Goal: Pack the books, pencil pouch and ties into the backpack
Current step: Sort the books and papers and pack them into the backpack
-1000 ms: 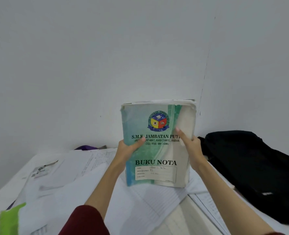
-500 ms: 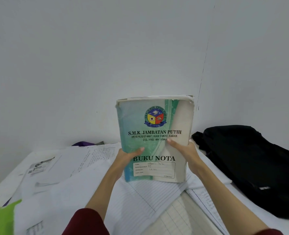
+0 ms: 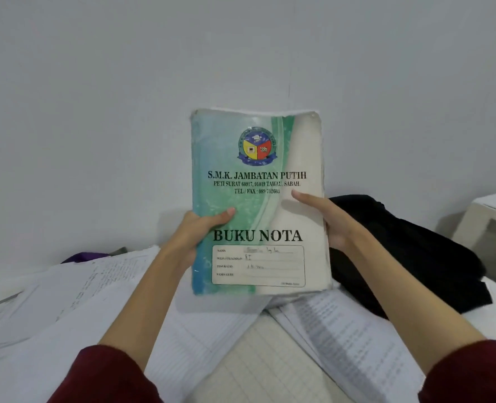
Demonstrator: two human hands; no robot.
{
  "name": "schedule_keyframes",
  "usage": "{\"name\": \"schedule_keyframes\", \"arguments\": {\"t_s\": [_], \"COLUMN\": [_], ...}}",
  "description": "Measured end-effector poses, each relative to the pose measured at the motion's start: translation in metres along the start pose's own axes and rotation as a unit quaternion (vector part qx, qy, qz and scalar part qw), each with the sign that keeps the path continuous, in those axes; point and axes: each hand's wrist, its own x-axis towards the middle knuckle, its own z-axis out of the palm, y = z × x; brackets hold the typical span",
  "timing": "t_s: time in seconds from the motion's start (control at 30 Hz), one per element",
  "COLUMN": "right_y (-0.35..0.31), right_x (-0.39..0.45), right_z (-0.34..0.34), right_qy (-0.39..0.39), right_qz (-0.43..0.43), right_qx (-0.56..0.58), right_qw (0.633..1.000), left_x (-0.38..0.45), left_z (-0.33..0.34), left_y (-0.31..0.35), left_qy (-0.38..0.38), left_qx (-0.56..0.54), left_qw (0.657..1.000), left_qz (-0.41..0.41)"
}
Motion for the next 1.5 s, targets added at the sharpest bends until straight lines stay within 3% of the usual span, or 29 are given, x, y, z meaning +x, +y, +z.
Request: {"name": "schedule_keyframes", "arguments": {"t_s": [0.13, 0.23, 0.3, 0.37, 0.47, 0.53, 0.63, 0.8, 0.87, 0.93, 1.03, 1.1, 1.23, 1.3, 1.37, 1.43, 1.5], "right_y": [-0.004, -0.021, -0.035, -0.05, -0.067, -0.07, -0.065, -0.057, -0.057, -0.057, -0.057, -0.059, -0.058, -0.049, -0.033, -0.005, 0.027], "right_x": [-0.024, -0.046, -0.061, -0.08, -0.099, -0.103, -0.103, -0.094, -0.088, -0.082, -0.077, -0.073, -0.065, -0.061, -0.053, -0.039, -0.027], "right_z": [-0.056, -0.113, -0.155, -0.204, -0.265, -0.297, -0.335, -0.361, -0.366, -0.369, -0.374, -0.377, -0.38, -0.378, -0.372, -0.363, -0.348], "right_qy": [0.023, 0.092, 0.132, 0.166, 0.215, 0.235, 0.241, 0.22, 0.208, 0.199, 0.194, 0.197, 0.208, 0.234, 0.28, 0.354, 0.448], "right_qz": [-0.02, -0.029, -0.031, -0.041, -0.058, -0.06, -0.049, -0.026, -0.023, -0.024, -0.03, -0.034, -0.023, -0.017, -0.023, -0.037, -0.04], "right_qx": [-0.011, -0.071, -0.115, -0.144, -0.178, -0.189, -0.186, -0.155, -0.141, -0.122, -0.086, -0.068, -0.064, -0.053, -0.022, 0.001, -0.008], "right_qw": [0.999, 0.993, 0.984, 0.975, 0.958, 0.952, 0.951, 0.963, 0.968, 0.972, 0.977, 0.977, 0.976, 0.971, 0.959, 0.934, 0.893], "left_x": [0.009, 0.022, 0.031, 0.037, 0.043, 0.04, 0.04, 0.033, 0.035, 0.048, 0.071, 0.081, 0.109, 0.122, 0.128, 0.126, 0.119], "left_z": [0.058, 0.118, 0.154, 0.193, 0.252, 0.289, 0.33, 0.349, 0.351, 0.34, 0.315, 0.303, 0.277, 0.27, 0.273, 0.287, 0.307], "left_y": [-0.002, -0.018, -0.032, -0.051, -0.091, -0.114, -0.146, -0.172, -0.163, -0.152, -0.146, -0.142, -0.115, -0.091, -0.068, -0.047, -0.031], "left_qy": [-0.064, -0.12, -0.165, -0.259, -0.382, -0.368, -0.324, -0.274, -0.228, -0.174, -0.019, 0.068, 0.178, 0.202, 0.221, 0.226, 0.204], "left_qx": [0.004, -0.018, 0.055, 0.235, 0.477, 0.523, 0.508, 0.565, 0.515, 0.435, 0.196, 0.004, -0.157, -0.16, -0.093, 0.053, 0.204], "left_qw": [0.997, 0.991, 0.984, 0.937, 0.79, 0.767, 0.797, 0.771, 0.82, 0.882, 0.969, 0.969, 0.949, 0.951, 0.963, 0.972, 0.956], "left_qz": [-0.039, -0.061, -0.036, -0.005, 0.043, 0.047, 0.043, 0.107, 0.105, 0.051, -0.148, -0.236, -0.208, -0.168, -0.122, -0.04, 0.062]}}
